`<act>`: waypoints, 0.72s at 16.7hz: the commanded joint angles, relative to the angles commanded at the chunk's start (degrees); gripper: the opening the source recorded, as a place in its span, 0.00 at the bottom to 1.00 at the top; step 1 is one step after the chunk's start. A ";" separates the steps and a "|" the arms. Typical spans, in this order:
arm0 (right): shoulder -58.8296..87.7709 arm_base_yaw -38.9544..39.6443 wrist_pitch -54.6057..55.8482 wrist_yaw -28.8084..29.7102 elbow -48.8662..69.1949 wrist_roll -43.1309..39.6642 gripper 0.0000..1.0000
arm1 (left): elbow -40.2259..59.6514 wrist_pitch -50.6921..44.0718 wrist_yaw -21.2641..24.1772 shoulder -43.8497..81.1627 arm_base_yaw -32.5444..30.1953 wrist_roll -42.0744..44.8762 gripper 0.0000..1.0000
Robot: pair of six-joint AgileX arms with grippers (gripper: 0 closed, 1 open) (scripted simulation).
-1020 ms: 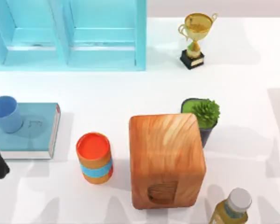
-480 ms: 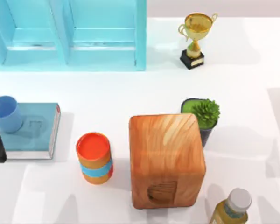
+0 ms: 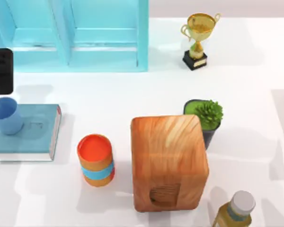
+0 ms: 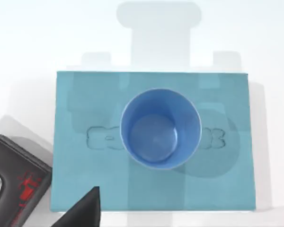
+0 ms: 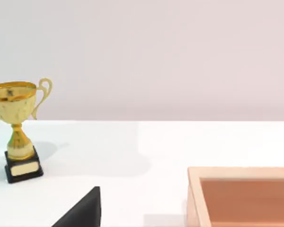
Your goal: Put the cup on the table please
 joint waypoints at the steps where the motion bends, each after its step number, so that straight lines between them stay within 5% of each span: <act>1: 0.00 0.00 0.00 0.00 0.00 0.00 1.00 | 5.28 -4.06 -0.14 6.05 -0.15 -0.31 1.00; 7: 0.00 0.00 0.00 0.00 0.00 0.00 1.00 | 29.55 -23.79 -0.57 33.18 -1.34 -1.47 1.00; 12: 0.00 0.00 0.00 0.00 0.00 0.00 1.00 | 36.09 -30.01 -0.53 39.98 -2.21 -1.46 1.00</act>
